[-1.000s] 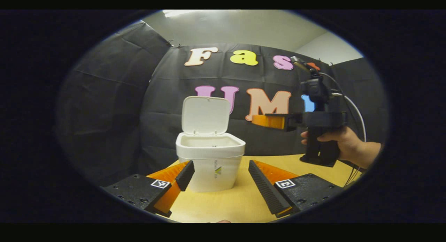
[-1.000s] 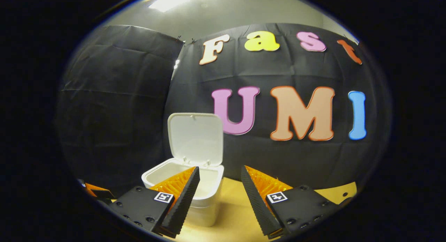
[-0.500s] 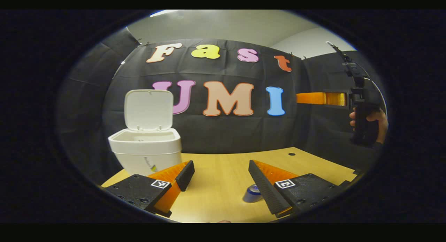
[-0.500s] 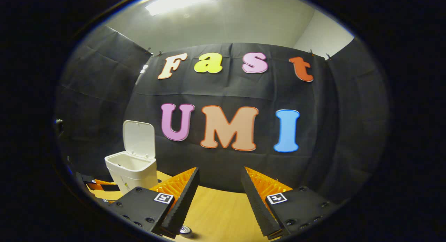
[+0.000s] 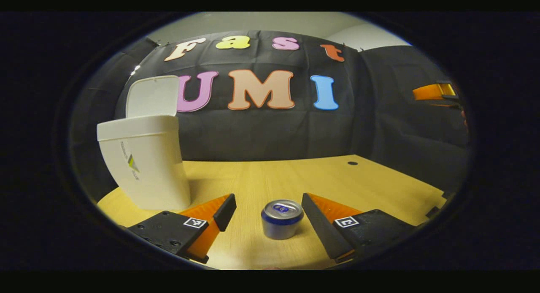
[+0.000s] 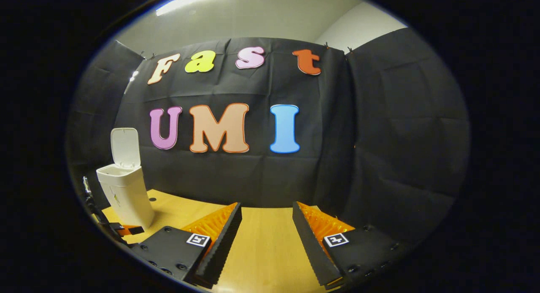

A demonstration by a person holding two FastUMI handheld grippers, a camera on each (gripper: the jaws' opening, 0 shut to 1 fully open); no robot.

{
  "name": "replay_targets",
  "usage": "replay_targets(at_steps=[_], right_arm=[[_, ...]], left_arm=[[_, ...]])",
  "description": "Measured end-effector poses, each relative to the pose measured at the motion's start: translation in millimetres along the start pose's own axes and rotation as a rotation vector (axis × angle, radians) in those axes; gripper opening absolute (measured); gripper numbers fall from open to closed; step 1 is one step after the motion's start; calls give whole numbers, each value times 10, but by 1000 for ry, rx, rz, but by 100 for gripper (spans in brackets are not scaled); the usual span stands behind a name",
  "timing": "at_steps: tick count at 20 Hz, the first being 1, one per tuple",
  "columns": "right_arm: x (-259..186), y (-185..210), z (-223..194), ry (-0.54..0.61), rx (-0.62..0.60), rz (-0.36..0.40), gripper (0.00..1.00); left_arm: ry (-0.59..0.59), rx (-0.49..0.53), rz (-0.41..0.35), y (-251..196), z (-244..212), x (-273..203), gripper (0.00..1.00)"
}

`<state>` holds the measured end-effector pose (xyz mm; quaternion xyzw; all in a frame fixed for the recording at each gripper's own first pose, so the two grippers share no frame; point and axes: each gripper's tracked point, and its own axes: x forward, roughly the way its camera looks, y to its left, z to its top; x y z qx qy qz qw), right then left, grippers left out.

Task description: Press the lid of the desktop garbage bin to open it, pick up the crumpled paper on the desktop and throw it into the bin, then pick up the pop can on the desktop and drop it into the bin, and finally close the garbage bin lid.

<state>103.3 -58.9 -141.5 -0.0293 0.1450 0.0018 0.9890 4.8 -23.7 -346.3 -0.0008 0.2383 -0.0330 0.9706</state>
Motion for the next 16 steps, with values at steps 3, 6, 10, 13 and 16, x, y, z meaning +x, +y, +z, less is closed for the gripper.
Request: replay_targets(at_steps=[3,6,10,13,16], right_arm=[[-21,-77,-302,77,-11,3,83],[-39,-19,-447,102,-42,21,83],[-81,95,-539,119,-103,47,83],[-130,174,-558,120,-130,63,83],[-180,276,-555,116,-131,81,83]], left_arm=[[0,-20,-7,-142,-126,49,95],[17,9,-23,-230,-314,192,94],[82,9,-10,-224,-623,320,94],[47,-17,-24,-220,-517,363,82],[55,-15,-23,-160,-402,323,75]])
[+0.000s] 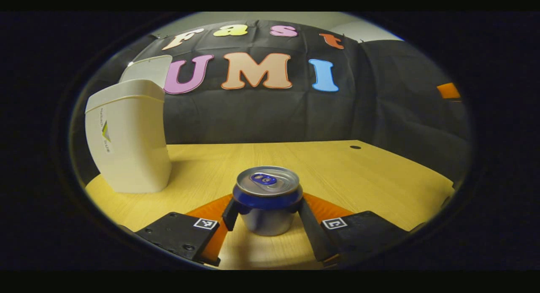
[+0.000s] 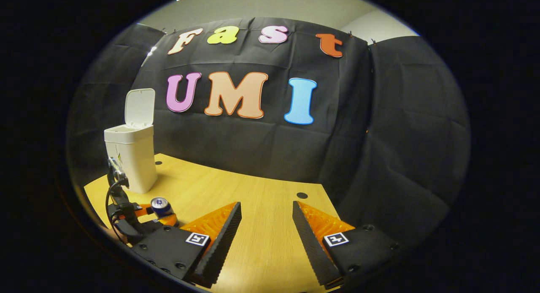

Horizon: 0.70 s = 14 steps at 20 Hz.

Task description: Press the lid of the desktop garbage bin to open it, pick up the crumpled paper on the desktop and throw it into the bin, then pick up the pop can on the desktop and drop it into the bin, and finally close the garbage bin lid.

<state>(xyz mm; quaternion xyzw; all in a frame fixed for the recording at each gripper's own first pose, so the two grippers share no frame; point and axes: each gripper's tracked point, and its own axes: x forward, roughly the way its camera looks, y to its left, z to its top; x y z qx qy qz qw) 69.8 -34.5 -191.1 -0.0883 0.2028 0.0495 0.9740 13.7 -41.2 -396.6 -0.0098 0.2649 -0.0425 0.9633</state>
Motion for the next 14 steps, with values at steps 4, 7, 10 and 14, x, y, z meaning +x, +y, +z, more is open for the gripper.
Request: replay_targets(at_steps=[4,7,10,14], right_arm=[[-34,258,35,-6,51,48,83],[-103,418,151,-31,113,71,83],[-174,533,265,-52,171,82,83],[-201,569,347,-69,195,58,83]], left_arm=[[-87,12,-13,141,710,-293,72],[-138,29,14,428,1318,-476,72],[-190,46,64,794,1864,-642,72],[-226,78,149,1400,2381,-712,72]])
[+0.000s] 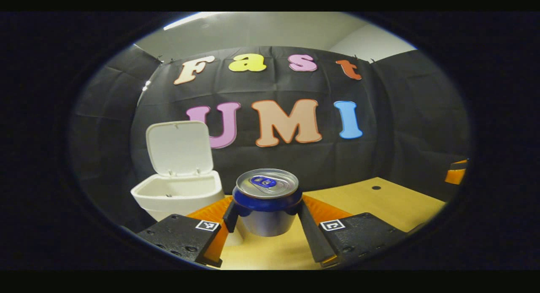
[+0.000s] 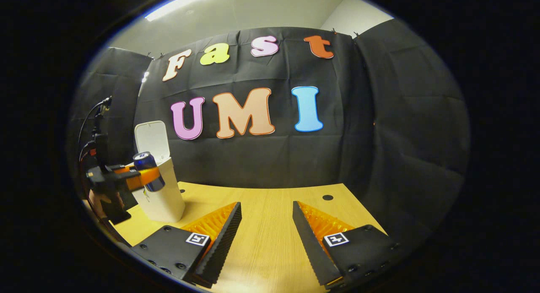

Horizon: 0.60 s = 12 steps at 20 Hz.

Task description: Press the lid of the desktop garbage bin to open it, pick up the crumpled paper on the desktop and throw it into the bin, then pick up the pop can on the desktop and drop it into the bin, and finally close the garbage bin lid.

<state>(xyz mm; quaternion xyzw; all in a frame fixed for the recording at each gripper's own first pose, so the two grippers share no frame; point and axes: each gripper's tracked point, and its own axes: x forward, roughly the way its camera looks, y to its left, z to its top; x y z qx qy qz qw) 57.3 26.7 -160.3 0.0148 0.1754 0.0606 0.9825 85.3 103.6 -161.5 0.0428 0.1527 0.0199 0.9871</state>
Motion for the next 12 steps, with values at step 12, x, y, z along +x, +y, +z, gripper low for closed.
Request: replay_targets(at_steps=[12], right_arm=[[-218,49,49,19,3,-145,83]], left_arm=[[182,-2,222,1758,-312,933,72]])
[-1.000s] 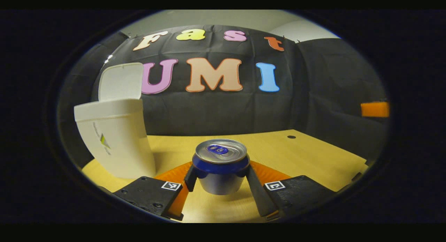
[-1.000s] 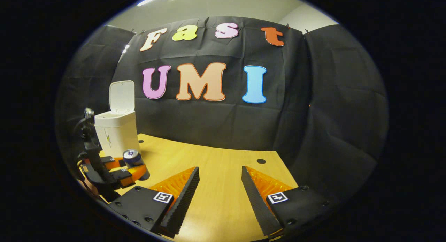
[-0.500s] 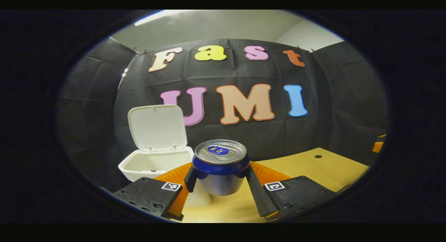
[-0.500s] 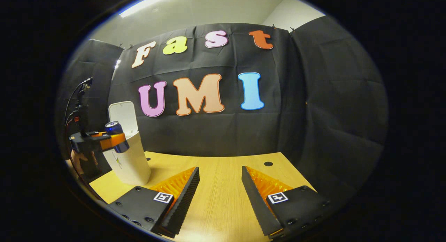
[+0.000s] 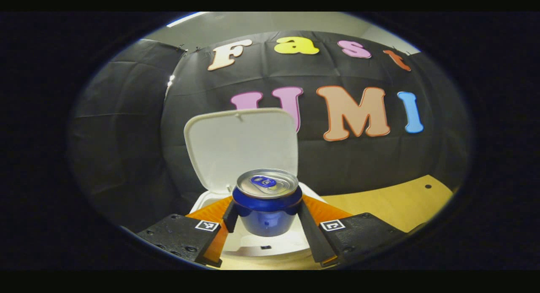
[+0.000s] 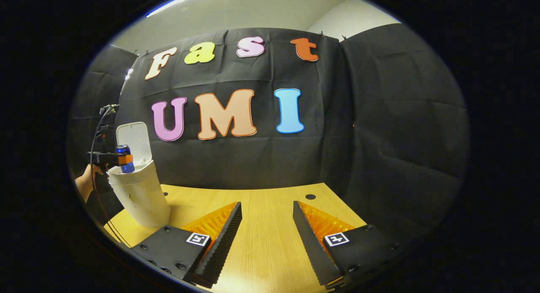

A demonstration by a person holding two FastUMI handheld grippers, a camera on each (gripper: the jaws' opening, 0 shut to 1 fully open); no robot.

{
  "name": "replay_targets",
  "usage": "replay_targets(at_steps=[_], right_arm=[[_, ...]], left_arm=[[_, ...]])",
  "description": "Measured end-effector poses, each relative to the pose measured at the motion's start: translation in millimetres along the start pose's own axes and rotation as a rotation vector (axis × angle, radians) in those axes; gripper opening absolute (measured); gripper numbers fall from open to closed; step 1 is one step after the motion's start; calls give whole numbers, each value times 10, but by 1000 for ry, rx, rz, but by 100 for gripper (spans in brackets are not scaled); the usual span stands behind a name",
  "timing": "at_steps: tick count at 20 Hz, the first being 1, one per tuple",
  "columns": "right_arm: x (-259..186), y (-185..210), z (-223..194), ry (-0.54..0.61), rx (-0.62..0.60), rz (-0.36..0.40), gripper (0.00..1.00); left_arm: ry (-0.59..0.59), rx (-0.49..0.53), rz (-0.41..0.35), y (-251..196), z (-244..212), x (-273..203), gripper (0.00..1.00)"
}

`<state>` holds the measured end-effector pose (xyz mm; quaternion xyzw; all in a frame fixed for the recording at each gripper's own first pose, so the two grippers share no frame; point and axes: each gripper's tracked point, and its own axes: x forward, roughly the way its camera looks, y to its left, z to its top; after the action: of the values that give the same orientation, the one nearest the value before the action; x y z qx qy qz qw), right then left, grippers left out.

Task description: Press the lid of the desktop garbage bin to open it, pick up the crumpled paper on the desktop and throw it into the bin, then pick up the pop can on the desktop and drop it into the bin, and finally close the garbage bin lid.

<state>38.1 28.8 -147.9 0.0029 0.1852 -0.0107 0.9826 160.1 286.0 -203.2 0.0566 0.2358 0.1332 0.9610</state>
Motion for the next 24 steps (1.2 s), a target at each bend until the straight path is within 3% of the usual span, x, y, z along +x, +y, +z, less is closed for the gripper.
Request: replay_targets(at_steps=[3,6,7,8,10,14,19,24], right_arm=[[-3,95,10,8,-27,1,83],[-19,173,11,16,-37,13,83],[-20,188,8,17,-41,15,88],[-13,195,4,18,-44,18,83],[-15,213,18,18,-47,25,83],[1,236,50,13,-45,38,83],[26,242,53,14,-33,44,83],[12,158,-6,21,-12,24,83]], left_arm=[[73,-58,-14,-21,-163,123,74],[26,-98,2,36,-148,132,77],[22,-96,17,62,-153,135,82],[20,-83,28,87,-206,69,87],[-17,-57,32,103,-85,-64,93],[-160,-3,3,33,684,-258,93],[-305,-60,-30,57,1708,-293,92],[-287,-58,-18,257,2092,81,92]])
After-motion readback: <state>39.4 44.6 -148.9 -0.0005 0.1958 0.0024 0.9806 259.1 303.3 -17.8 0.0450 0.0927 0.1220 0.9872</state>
